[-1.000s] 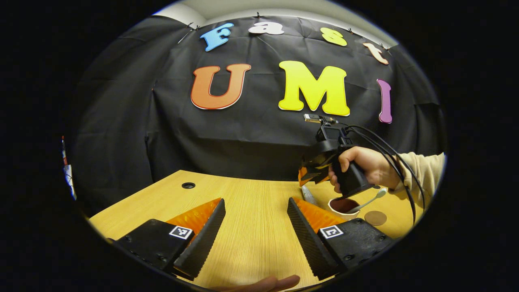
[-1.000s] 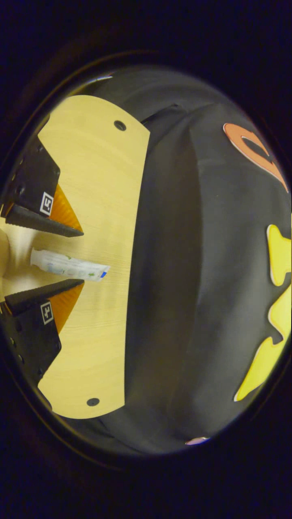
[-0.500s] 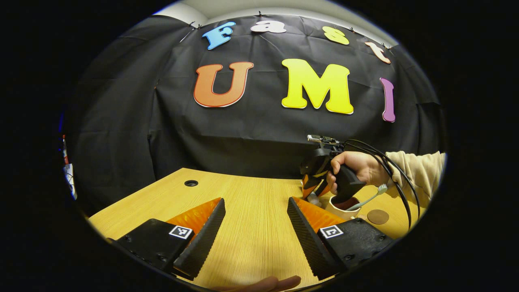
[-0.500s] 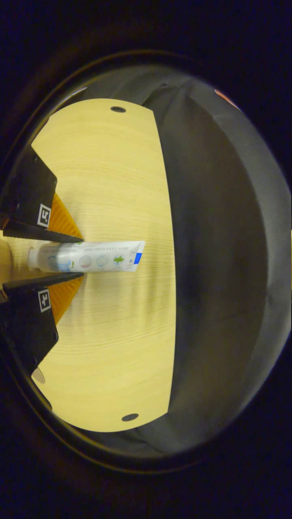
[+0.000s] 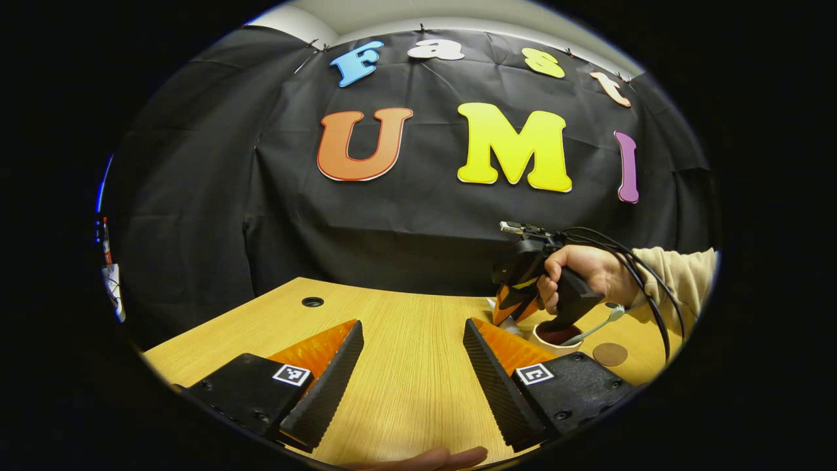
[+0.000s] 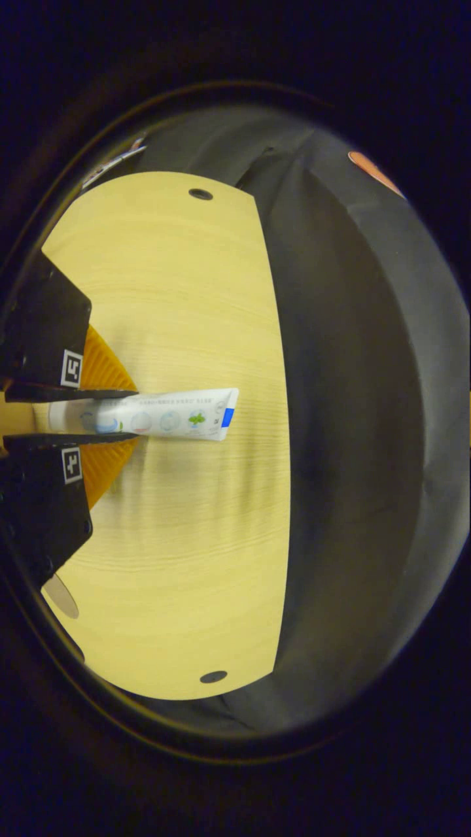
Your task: Put the toothbrush and toothpaste on the desktop into the cup, then pick up the cup and place it on the coaster on the desktop.
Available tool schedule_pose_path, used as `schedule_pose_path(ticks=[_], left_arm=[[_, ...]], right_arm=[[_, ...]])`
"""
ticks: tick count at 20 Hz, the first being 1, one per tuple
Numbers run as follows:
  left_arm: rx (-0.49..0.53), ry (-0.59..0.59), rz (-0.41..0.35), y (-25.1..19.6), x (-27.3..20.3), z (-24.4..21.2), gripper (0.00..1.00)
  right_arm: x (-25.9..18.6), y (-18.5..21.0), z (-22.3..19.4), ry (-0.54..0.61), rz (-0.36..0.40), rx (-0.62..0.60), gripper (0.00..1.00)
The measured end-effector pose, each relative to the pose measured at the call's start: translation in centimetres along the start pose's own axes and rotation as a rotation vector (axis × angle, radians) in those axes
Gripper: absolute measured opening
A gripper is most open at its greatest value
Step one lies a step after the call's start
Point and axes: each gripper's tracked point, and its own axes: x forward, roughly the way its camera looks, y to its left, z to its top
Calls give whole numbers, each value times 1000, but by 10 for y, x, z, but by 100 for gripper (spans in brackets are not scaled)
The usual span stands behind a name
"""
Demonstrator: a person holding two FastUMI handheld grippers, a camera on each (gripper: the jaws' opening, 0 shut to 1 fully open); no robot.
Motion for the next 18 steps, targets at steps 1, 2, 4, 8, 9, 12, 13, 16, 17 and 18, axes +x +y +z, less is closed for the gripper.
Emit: schedule_pose_path(ticks=[1, 2, 4, 8, 9, 12, 13, 16, 17, 18], left_arm=[[-1, 2, 0, 0, 0, 0, 98], [-3, 1, -1, -1, 1, 0, 98], [-4, 2, -2, 0, 1, -1, 98], [9, -3, -12, -6, -1, -3, 98], [16, -2, -14, -7, -1, -5, 98], [33, -3, -16, -12, -2, -7, 98], [31, -8, -18, -14, -3, -8, 98], [21, -6, -48, -31, -4, -13, 97], [35, -5, -66, -39, -7, -16, 98], [65, -14, -72, -44, -9, -15, 98]], right_arm=[[-1, -2, 2, -23, 12, -3, 18], [-7, -3, 5, -48, 31, -4, 19], [-21, -5, 13, -104, 79, -3, 19], [-38, -13, 26, -238, 138, -43, 18], [-45, -9, 29, -278, 154, -53, 18], [-58, -10, 34, -428, 209, -92, 18], [-61, -14, 34, -473, 206, -103, 18], [-75, -11, 38, -633, 258, -116, 18], [-75, -11, 42, -687, 288, -120, 20], [-81, -13, 46, -759, 310, -129, 18]])
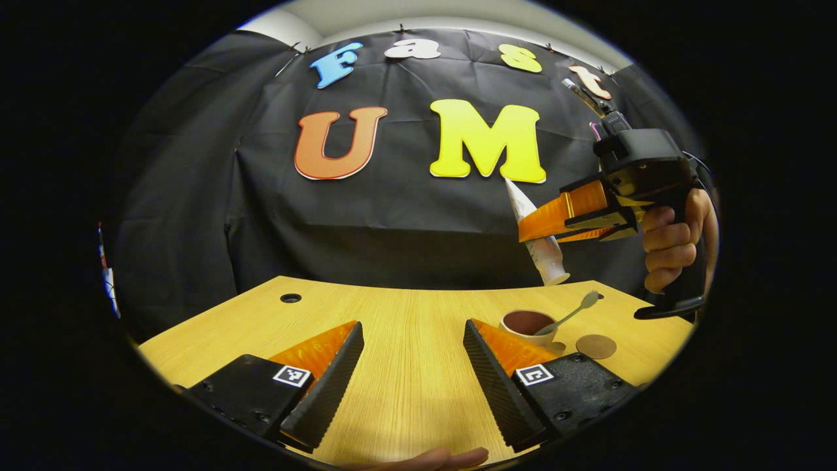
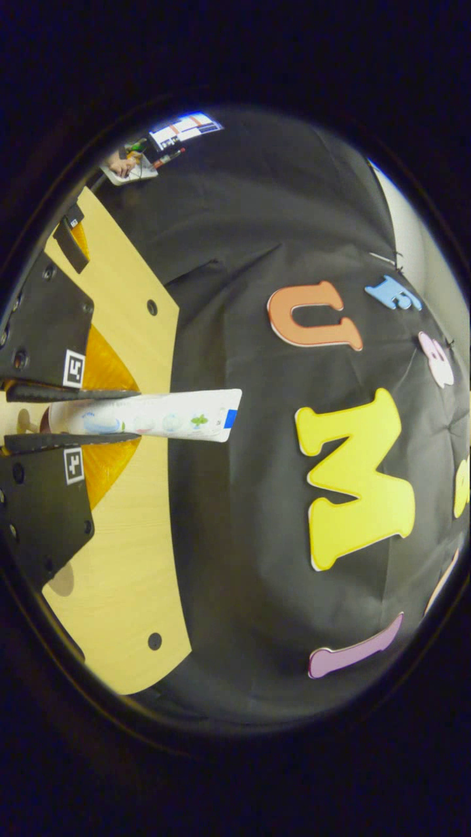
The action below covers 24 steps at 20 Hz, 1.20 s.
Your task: Put the toothbrush and toothpaste on the desktop into the cup, then pick up the cup and place it on the coaster on the desktop.
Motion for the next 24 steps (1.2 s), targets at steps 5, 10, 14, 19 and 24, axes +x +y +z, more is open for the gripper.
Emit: schedule_pose_path(ticks=[5, 10, 14, 19, 24], left_arm=[[8, -23, -39, -15, -5, 1, 98], [15, -18, -36, -13, -5, -1, 98], [11, 32, -51, -20, -1, -15, 98], [7, 11, -51, -22, 2, -10, 98], [15, 8, -57, -28, 6, -12, 98]], right_arm=[[5, -7, 3, -143, 10, -55, 19], [21, -15, -27, -79, 15, -15, 25], [-4, -20, -26, -118, 41, -43, 43], [-66, -32, 4, -230, 49, -21, 75], [-70, -36, 19, -242, 19, -47, 81]])
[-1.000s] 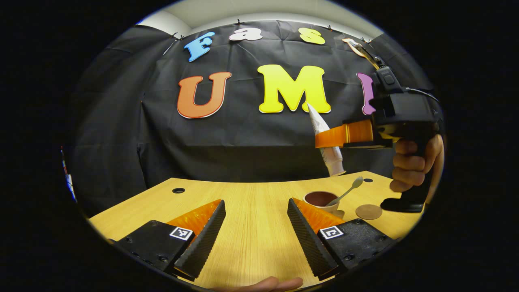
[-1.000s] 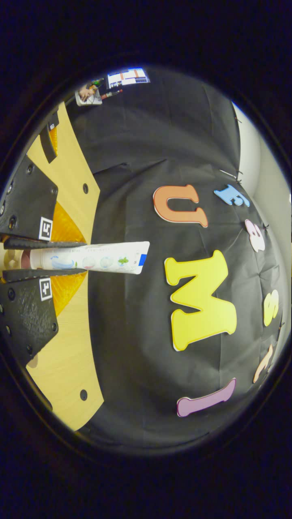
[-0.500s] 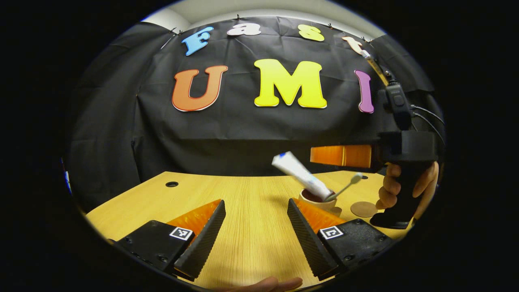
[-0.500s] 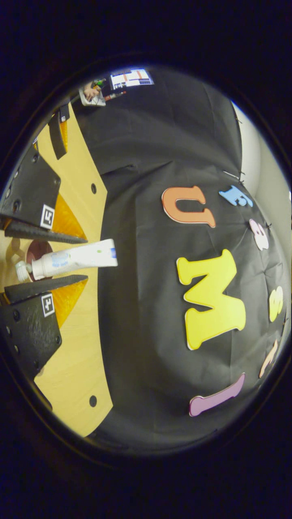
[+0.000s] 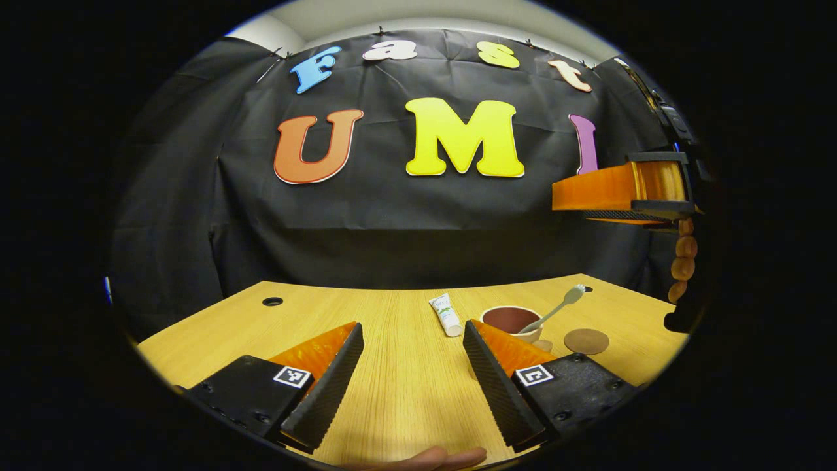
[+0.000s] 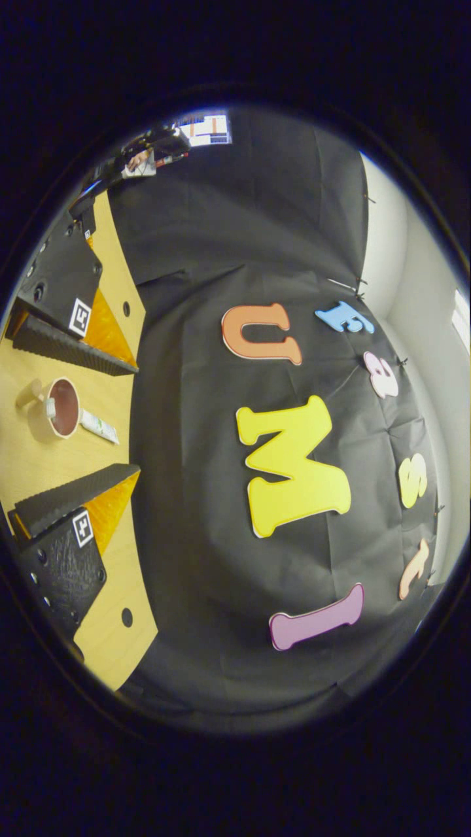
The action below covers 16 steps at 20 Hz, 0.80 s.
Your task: Put the toothbrush and toothpaste on the desktop into the cup, then pick up the cup and place it on the coaster on the desktop.
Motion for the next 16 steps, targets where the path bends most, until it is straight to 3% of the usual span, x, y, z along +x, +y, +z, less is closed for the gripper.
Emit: schedule_pose_path(ticks=[4, 5, 6, 9, 12, 16], left_arm=[[2, -9, 3, 6, 0, 4, 97], [-7, -13, 2, 6, -2, 4, 97], [-13, -16, 0, 7, -4, 6, 97], [-19, -38, -6, 10, -11, 13, 97], [-13, -40, 3, 18, -10, 14, 97], [-87, 10, 9, 31, -6, 4, 98]], right_arm=[[16, 12, -7, 36, -7, -34, 81], [25, 14, -6, 45, -24, -43, 85], [32, 18, -7, 61, -31, -42, 77], [63, 30, -9, 160, -33, -23, 81], [119, 33, -10, 287, -78, 38, 77], [188, 26, -36, 440, -147, 14, 81]])
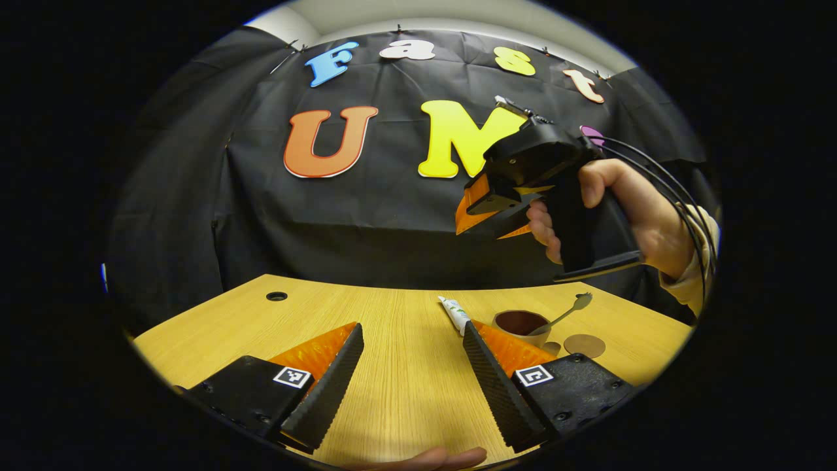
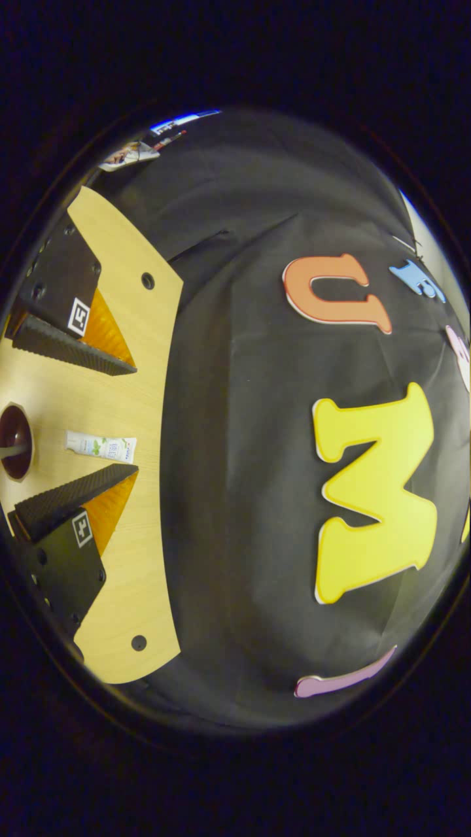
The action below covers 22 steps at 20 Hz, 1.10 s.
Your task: Put the toothbrush and toothpaste on the desktop into the cup, then pick up the cup and place it on the coaster on the desktop.
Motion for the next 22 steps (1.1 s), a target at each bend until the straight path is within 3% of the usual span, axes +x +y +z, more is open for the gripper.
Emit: schedule_pose_path(ticks=[2, 3, 4, 9, 11, 12, 13, 14, 18, 20, 22], left_arm=[[-29, 23, 16, 7, 2, -4, 98], [-38, 32, 25, 10, 3, -5, 98], [-40, 34, 35, 13, 4, -5, 98], [-37, 47, 45, 17, 6, -9, 96], [-42, 54, 43, 17, 6, -10, 96], [-43, 57, 43, 17, 7, -11, 96], [-41, 63, 45, 17, 8, -13, 97], [-40, 71, 47, 17, 8, -15, 96], [-41, 89, 54, 20, 10, -19, 97], [-49, 92, 58, 22, 9, -20, 97], [-56, 87, 62, 23, 9, -18, 97]], right_arm=[[34, -4, -2, 63, -37, 0, 81], [49, -7, -5, 88, -64, -16, 76], [63, -11, -12, 121, -83, -27, 81], [120, -26, -77, 335, -166, -41, 77], [127, -30, -84, 394, -151, -1, 75], [131, -35, -85, 408, -172, -11, 69], [132, -33, -91, 438, -177, -30, 71], [132, -30, -97, 478, -182, -53, 62], [140, -39, -110, 532, -231, -102, 56], [145, -47, -119, 568, -250, -96, 41], [144, -44, -124, 590, -239, -58, 44]])
